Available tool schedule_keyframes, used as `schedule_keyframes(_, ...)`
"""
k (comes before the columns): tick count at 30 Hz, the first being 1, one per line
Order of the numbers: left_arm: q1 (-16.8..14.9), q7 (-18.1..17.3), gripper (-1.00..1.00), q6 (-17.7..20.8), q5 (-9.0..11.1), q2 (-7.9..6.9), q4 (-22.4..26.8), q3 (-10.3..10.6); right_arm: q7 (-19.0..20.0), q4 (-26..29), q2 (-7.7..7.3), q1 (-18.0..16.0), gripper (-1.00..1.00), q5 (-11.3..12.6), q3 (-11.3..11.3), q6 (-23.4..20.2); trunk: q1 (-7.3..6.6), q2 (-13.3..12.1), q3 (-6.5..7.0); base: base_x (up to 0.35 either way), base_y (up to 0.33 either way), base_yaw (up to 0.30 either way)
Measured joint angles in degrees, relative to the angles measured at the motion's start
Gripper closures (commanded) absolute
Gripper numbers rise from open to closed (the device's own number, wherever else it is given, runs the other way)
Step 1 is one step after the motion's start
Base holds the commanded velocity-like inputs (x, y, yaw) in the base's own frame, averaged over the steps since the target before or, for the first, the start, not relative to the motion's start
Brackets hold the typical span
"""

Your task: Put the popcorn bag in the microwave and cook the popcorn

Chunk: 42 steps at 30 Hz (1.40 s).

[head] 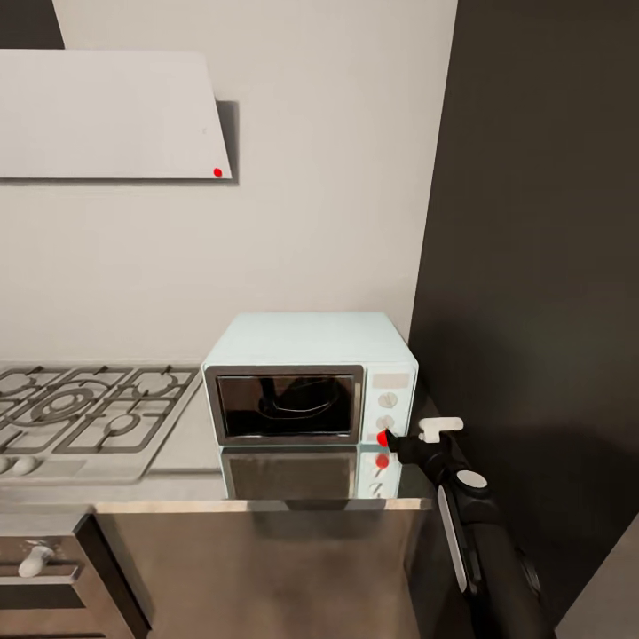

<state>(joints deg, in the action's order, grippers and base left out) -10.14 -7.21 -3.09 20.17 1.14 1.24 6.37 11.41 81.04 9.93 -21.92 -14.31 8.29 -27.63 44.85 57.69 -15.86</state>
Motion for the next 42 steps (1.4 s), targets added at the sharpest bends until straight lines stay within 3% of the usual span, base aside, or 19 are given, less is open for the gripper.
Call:
schedule_keyframes(16, 0.0, 0.0, -1.0, -0.02, 0.0, 0.09, 0.0, 0.0, 0.5, -0.12, 0.0, 0.09, -1.0, 0.15, 0.08, -0.1, 0.0, 0.0, 0.0, 0.001, 0.107, 0.0)
schedule_keyframes(24, 0.0, 0.0, -1.0, -0.02, 0.02, 0.09, 0.0, -0.01, 0.16, -6.46, 0.0, 0.08, -1.0, 0.1, 0.34, 0.26, 0.0, 0.0, 0.0, 0.0, 0.004, 0.0)
schedule_keyframes(42, 0.0, 0.0, -1.0, -0.02, 0.0, 0.09, 0.0, -0.03, -0.13, -6.76, 0.0, 0.08, -1.0, 0.08, 0.59, 0.12, 0.0, 0.0, 0.0, 0.0, 0.0, 0.0)
